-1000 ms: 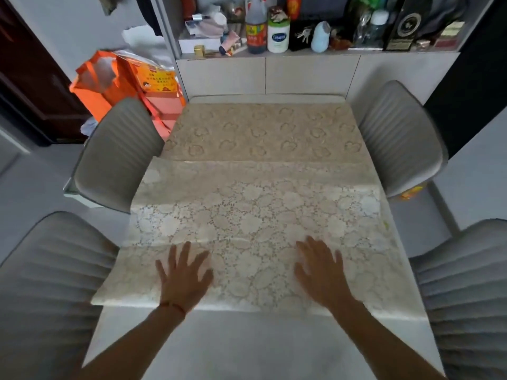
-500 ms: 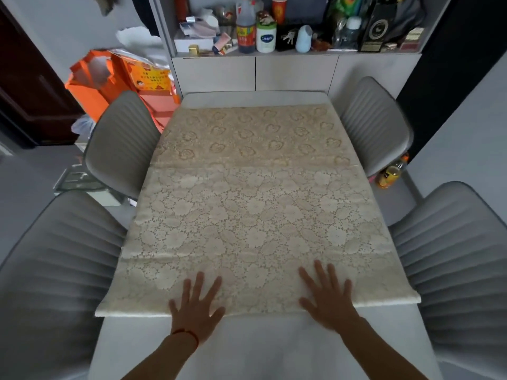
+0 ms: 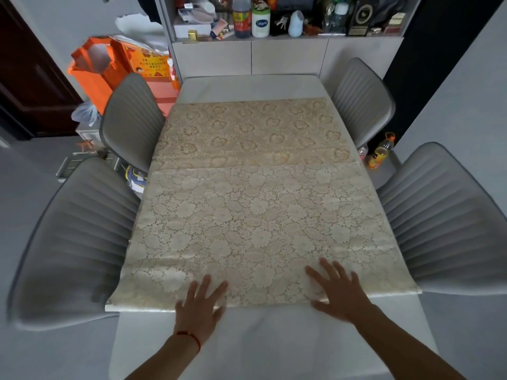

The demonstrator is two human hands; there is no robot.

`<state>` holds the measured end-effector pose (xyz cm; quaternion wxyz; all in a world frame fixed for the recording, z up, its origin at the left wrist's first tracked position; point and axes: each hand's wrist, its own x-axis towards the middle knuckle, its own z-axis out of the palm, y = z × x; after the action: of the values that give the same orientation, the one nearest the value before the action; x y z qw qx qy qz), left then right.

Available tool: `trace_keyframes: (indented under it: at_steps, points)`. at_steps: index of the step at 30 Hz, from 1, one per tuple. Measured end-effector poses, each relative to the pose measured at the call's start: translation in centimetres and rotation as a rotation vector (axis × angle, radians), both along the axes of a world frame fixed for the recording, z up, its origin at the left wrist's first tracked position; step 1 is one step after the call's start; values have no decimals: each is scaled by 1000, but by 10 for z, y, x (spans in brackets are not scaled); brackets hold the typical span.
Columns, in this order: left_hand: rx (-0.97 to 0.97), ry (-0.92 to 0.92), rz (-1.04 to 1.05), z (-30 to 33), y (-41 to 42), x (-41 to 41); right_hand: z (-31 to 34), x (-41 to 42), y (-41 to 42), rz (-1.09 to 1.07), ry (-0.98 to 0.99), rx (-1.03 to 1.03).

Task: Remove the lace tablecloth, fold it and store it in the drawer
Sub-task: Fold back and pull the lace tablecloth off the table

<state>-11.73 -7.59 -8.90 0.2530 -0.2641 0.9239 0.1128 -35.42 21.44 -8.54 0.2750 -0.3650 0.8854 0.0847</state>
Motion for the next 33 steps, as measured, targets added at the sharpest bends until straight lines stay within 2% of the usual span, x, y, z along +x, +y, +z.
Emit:
trace_keyframes:
  at_steps: [3,7,11,16,21,24,27,33]
  points:
    - [-59,-18,-83,9,-14,-13,1,-5,-7,93,97,1]
    - [-123,-7,-120,13,-22,-30,1,-9,-18,92,154,-148]
    - [-26,-4,-146,21,-13,-19,13,-2,-14,38,104,-143]
    - [64,-20,-199,24,23,40,20,46,23,23,19,-106]
    - [168,-155,-273,30,43,81,26,96,54,8,-39,-72]
    - [333,-101,-147,50,23,57,43,87,39,-26,-84,-55]
    - [208,41,-45,56,-22,0,54,46,-2,-110,-56,-156]
    - [47,107,141,42,-106,-115,39,-79,-92,-223,-10,-252]
